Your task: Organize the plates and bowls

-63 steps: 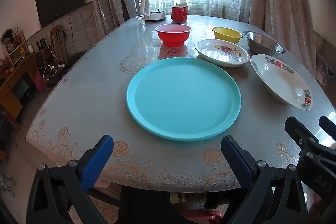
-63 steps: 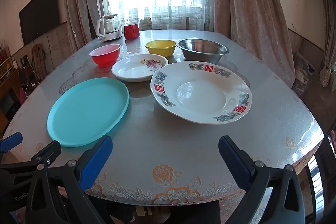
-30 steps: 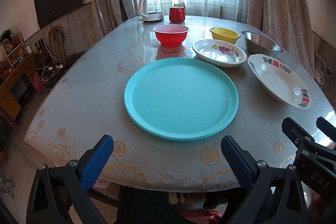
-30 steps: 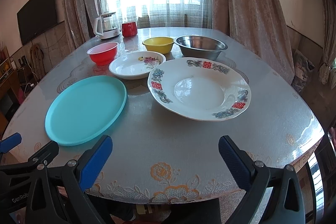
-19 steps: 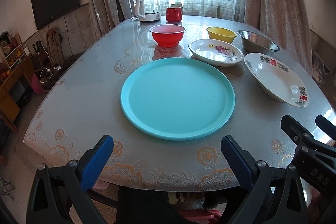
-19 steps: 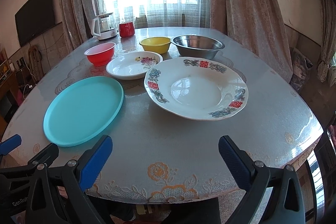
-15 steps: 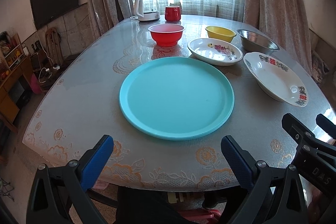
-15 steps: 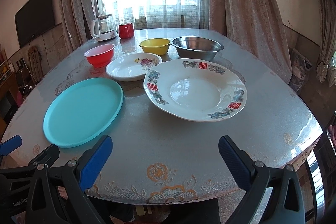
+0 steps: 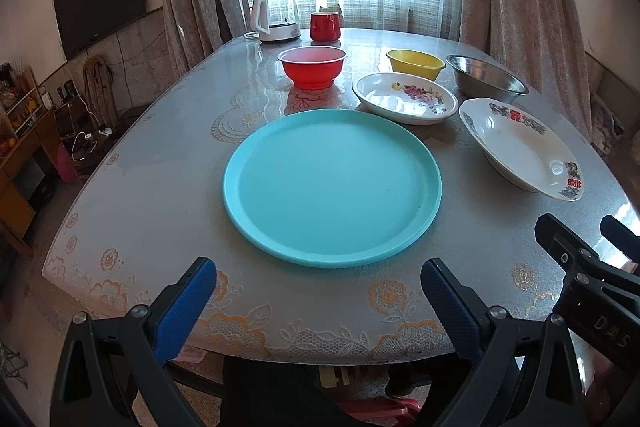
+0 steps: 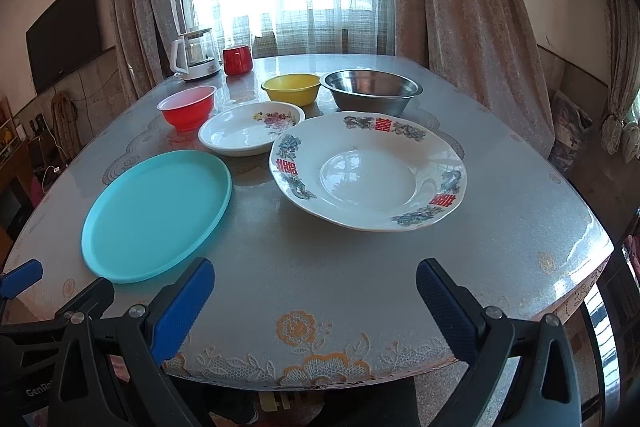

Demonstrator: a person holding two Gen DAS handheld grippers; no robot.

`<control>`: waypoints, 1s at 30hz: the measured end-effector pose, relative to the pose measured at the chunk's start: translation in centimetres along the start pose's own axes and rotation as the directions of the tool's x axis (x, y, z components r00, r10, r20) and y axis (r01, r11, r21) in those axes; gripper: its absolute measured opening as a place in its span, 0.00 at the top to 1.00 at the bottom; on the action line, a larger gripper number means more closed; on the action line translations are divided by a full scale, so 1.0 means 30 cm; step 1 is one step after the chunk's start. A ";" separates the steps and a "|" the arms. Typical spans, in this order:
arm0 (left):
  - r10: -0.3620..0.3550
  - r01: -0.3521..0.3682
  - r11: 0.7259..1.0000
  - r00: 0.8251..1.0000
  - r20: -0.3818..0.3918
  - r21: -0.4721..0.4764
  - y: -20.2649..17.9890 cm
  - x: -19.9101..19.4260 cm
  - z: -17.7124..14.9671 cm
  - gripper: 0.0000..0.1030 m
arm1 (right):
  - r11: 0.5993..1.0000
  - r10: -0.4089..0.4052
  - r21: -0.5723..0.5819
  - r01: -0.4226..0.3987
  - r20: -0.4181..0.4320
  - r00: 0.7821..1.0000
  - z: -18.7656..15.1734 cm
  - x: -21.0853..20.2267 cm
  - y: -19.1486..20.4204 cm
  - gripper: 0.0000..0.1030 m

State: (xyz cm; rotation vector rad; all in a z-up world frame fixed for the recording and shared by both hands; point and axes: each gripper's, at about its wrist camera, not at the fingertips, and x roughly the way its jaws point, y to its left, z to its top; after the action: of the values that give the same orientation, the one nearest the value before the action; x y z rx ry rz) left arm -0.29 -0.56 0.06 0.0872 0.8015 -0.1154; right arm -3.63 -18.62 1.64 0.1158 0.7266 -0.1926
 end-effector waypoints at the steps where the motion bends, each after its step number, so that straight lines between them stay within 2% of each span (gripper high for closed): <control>1: -0.001 0.001 1.000 1.000 0.000 0.000 0.000 0.001 0.001 0.00 | 1.000 0.001 0.000 -0.001 -0.001 1.000 -0.001 0.001 0.000 0.00; 18: -0.005 0.005 1.000 1.000 -0.004 0.014 -0.012 0.004 0.006 0.00 | 1.000 0.001 0.013 -0.001 -0.005 1.000 0.000 0.006 -0.014 0.00; 30: -0.010 0.009 0.998 1.000 0.008 0.059 -0.049 0.005 0.025 0.00 | 0.999 -0.004 0.040 0.004 -0.001 1.000 0.003 0.010 -0.040 0.00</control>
State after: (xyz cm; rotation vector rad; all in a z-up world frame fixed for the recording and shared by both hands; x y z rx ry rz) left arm 0.14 -2.11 0.43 0.1388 0.7907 -0.1483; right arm -3.61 -19.86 1.45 0.1523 0.7240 -0.2106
